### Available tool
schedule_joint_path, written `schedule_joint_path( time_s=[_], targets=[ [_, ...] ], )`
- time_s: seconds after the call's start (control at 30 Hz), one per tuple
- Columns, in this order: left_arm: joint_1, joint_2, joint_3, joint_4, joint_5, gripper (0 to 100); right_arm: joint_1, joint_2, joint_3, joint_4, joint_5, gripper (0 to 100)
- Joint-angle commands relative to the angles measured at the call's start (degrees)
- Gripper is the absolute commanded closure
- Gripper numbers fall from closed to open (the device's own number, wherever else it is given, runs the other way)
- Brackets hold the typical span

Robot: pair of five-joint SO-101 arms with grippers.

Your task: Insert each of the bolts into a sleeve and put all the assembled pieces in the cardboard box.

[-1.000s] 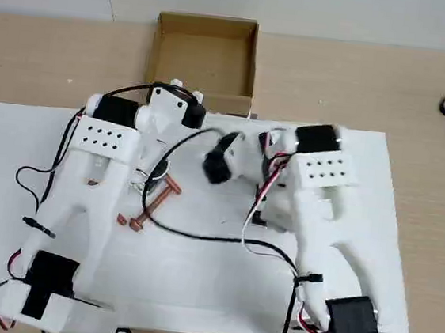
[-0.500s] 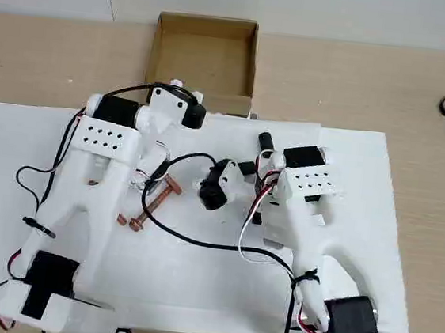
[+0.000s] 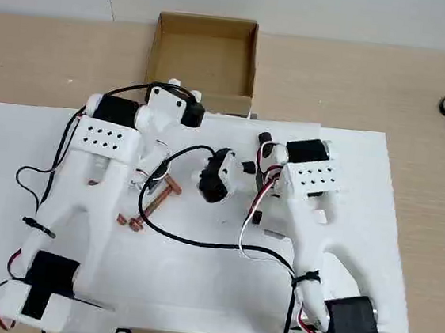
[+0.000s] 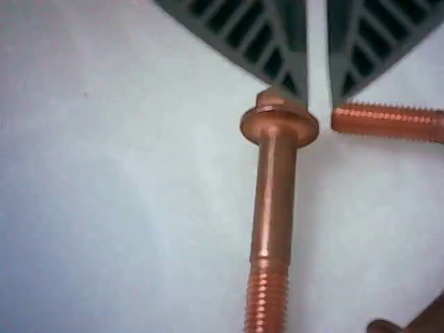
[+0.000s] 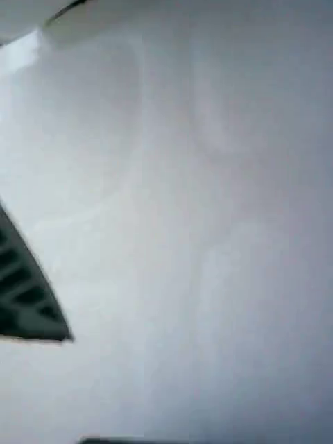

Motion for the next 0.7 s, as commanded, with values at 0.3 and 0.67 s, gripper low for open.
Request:
schedule_joint_path(
  time_s=[0.3, 0.67],
  targets=[
    [0.0, -0.3, -2.2, 1.0, -0.1, 99, -0.3, 7.7, -2.7, -4.4, 1.0, 82.7],
    [0.0, -0.3, -2.2, 0.9, -0.1, 99, -0.3, 13.0, -2.6, -10.0, 1.3, 82.7]
  ],
)
